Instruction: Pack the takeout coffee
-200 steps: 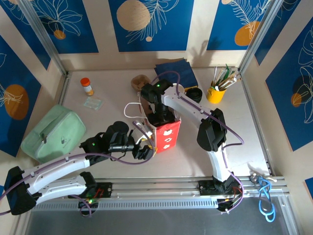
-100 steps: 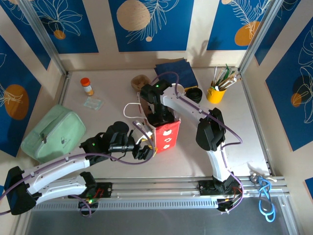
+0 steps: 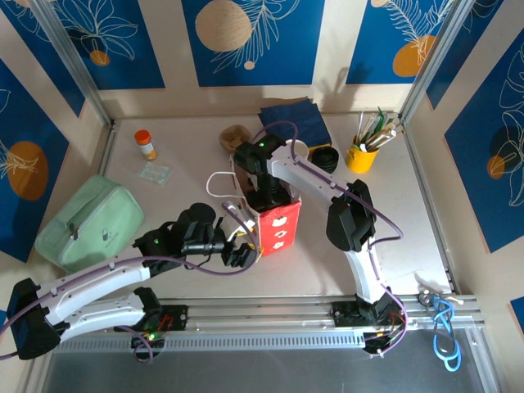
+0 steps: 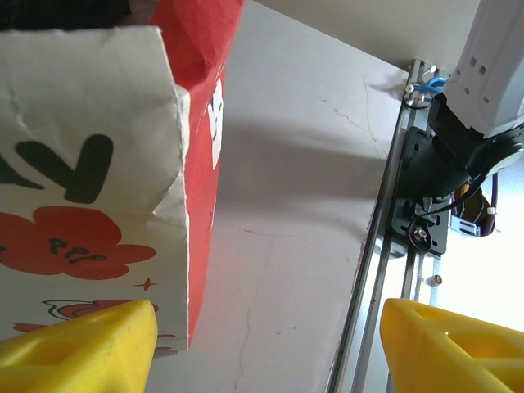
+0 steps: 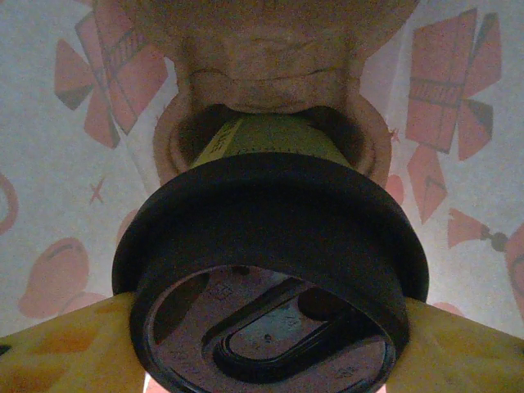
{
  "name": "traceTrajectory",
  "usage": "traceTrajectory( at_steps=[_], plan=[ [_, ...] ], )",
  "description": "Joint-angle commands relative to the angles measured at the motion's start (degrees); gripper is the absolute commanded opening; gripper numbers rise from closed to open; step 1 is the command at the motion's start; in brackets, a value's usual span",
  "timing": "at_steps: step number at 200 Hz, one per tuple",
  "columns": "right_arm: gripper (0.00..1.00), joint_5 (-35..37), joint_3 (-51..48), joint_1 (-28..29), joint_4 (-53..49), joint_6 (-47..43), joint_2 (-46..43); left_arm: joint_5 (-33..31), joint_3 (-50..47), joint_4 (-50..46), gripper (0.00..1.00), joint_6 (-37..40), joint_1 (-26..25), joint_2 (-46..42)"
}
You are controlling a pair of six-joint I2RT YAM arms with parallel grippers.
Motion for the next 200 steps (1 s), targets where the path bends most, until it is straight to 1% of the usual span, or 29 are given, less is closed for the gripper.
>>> traceTrajectory(
  at_steps=[1,200],
  plan=[
    [0.62,-1.1,0.3,0.0,1.0,-0.8,1.6,0.0,0.5,-0.5,0.72,0.4,-0.8,-0.6],
    [0.65,-0.2,1.8,0.0,-0.1,-0.5,0.5,0.1,0.6,0.2,0.72,0.1,-1.0,0.4]
  ],
)
